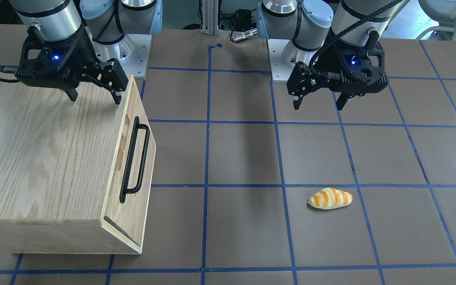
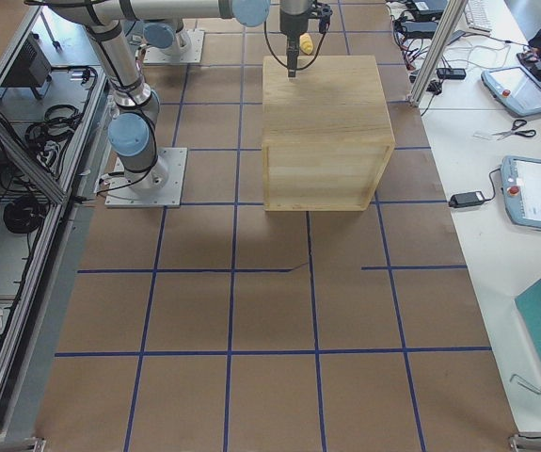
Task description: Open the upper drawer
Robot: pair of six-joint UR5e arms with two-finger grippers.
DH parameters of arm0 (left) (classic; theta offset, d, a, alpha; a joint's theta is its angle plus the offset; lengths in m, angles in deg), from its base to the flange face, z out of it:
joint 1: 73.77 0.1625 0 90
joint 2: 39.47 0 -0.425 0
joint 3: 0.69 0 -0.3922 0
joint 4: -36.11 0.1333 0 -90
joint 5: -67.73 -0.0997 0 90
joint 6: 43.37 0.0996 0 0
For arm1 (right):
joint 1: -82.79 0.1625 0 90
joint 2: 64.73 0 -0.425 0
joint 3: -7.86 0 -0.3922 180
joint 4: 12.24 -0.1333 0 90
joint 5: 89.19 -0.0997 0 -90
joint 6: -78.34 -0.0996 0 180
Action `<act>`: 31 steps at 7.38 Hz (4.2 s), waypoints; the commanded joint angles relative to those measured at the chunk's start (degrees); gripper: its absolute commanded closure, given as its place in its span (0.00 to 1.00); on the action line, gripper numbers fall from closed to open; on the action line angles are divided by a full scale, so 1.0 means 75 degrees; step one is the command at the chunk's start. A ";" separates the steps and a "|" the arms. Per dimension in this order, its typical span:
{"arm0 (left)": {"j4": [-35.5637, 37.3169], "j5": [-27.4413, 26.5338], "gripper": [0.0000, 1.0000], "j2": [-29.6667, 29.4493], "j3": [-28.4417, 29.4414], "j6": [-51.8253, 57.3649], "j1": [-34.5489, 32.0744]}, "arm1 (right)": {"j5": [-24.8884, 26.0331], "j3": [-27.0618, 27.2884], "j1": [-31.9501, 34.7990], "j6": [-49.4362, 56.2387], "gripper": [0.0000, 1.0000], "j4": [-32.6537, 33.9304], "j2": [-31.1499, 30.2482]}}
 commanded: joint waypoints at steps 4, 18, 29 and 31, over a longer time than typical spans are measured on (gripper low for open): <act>0.0028 0.0085 0.00 0.0026 0.0070 0.0020 0.0023 | 0.0006 0.0000 0.0000 0.0000 0.00 0.0000 0.0000; 0.1773 0.0540 0.00 -0.1250 0.0059 -0.2439 -0.1640 | -0.0006 0.0000 0.0000 0.0000 0.00 0.0000 0.0000; 0.3742 0.1348 0.00 -0.2353 0.0117 -0.3940 -0.2824 | -0.0006 0.0000 0.0000 0.0000 0.00 0.0000 0.0000; 0.3801 0.1373 0.00 -0.2435 0.0117 -0.4104 -0.2883 | 0.0006 0.0000 -0.0012 0.0000 0.00 0.0000 0.0000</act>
